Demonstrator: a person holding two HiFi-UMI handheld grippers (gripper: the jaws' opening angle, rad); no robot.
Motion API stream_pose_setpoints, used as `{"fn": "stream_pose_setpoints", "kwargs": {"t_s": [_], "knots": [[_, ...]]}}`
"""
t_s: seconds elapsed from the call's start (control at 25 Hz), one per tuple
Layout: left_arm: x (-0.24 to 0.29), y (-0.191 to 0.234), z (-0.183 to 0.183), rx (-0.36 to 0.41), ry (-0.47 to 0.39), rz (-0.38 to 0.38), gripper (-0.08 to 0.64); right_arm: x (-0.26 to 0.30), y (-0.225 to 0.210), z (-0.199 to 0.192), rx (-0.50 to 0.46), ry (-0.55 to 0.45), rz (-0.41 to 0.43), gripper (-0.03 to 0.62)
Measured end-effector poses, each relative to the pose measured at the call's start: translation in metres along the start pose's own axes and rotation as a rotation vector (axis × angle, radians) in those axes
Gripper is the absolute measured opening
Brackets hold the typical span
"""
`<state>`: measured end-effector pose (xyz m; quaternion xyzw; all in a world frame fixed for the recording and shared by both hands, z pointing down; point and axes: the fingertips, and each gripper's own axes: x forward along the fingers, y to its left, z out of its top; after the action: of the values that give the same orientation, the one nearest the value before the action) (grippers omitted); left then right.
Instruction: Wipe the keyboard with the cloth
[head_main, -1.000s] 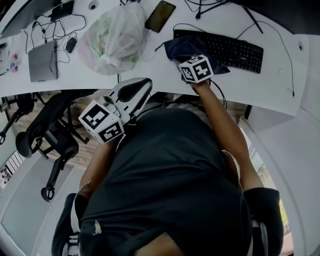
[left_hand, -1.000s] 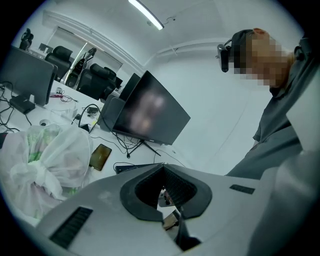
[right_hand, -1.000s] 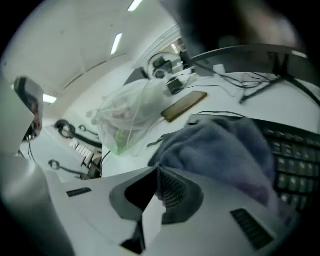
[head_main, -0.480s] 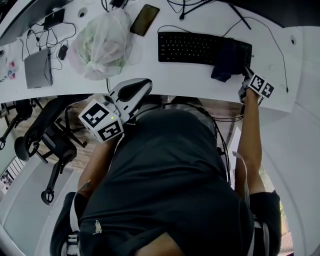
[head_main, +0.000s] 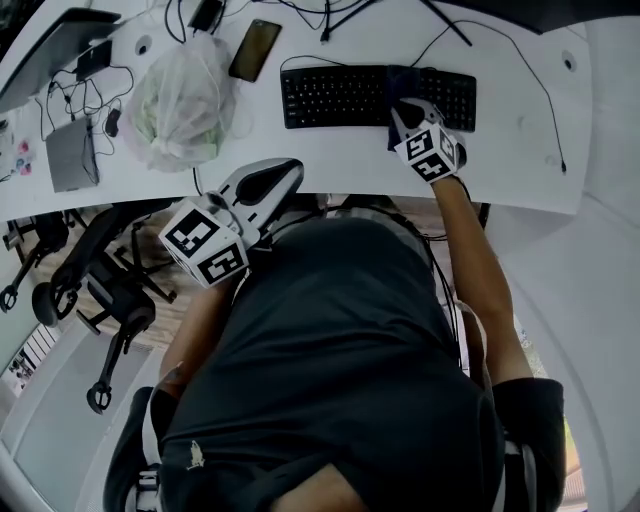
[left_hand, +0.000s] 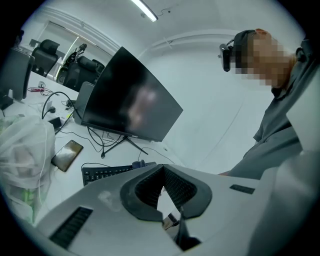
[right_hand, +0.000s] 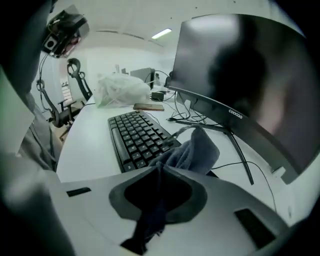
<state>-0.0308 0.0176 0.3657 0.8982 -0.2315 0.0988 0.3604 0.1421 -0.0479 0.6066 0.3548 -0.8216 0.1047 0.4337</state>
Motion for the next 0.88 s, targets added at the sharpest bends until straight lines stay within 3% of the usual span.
{"fn": "stream_pose_setpoints", "kwargs": {"t_s": [0.04, 0.12, 0.2, 0.32, 0.4, 0.48, 0.6, 0.64, 0.68, 0.72, 0.8, 0.84, 0.88], "knots": [[0.003, -0.002, 0.001, -0.002, -0.006, 0.005, 0.005, -0.002, -0.001, -0.003, -0.025, -0.008, -0.002, 0.02], [0.007, -0.005, 0.001, -0.001, -0.015, 0.014, 0.005, -0.012, -0.016, -0.016, 0.024, -0.01, -0.031, 0.018], [0.011, -0.009, 0.0, -0.001, -0.023, 0.022, 0.005, -0.031, -0.05, -0.042, 0.082, 0.041, -0.135, 0.018], [0.014, -0.012, -0.002, -0.012, -0.036, 0.033, 0.005, -0.074, -0.112, -0.111, 0.159, 0.192, -0.341, 0.018], [0.016, -0.013, -0.004, -0.016, -0.042, 0.04, 0.005, -0.097, -0.137, -0.145, 0.232, 0.23, -0.409, 0.018], [0.021, -0.015, -0.006, -0.016, -0.041, 0.044, 0.005, -0.102, -0.137, -0.126, 0.262, 0.139, -0.391, 0.018], [0.03, -0.023, -0.009, 0.003, -0.022, 0.037, 0.005, -0.074, -0.1, -0.067, 0.244, -0.007, -0.232, 0.023], [0.033, -0.026, -0.01, 0.016, -0.014, 0.033, 0.005, -0.062, -0.088, -0.061, 0.244, 0.004, -0.187, 0.074], [0.035, -0.029, -0.01, 0.03, -0.007, 0.032, 0.005, -0.052, -0.081, -0.062, 0.25, 0.034, -0.162, 0.291], [0.037, -0.032, -0.011, 0.039, -0.003, 0.033, 0.005, -0.045, -0.077, -0.067, 0.257, 0.06, -0.154, 0.313], [0.036, -0.033, -0.013, 0.038, -0.003, 0.042, 0.005, -0.045, -0.079, -0.079, 0.25, 0.065, -0.171, 0.313], [0.034, -0.032, -0.013, 0.031, -0.008, 0.049, 0.005, -0.049, -0.083, -0.085, 0.237, 0.058, -0.187, 0.284], [0.033, -0.032, -0.014, 0.023, -0.013, 0.056, 0.005, -0.056, -0.087, -0.093, 0.238, 0.054, -0.201, 0.21]]}}
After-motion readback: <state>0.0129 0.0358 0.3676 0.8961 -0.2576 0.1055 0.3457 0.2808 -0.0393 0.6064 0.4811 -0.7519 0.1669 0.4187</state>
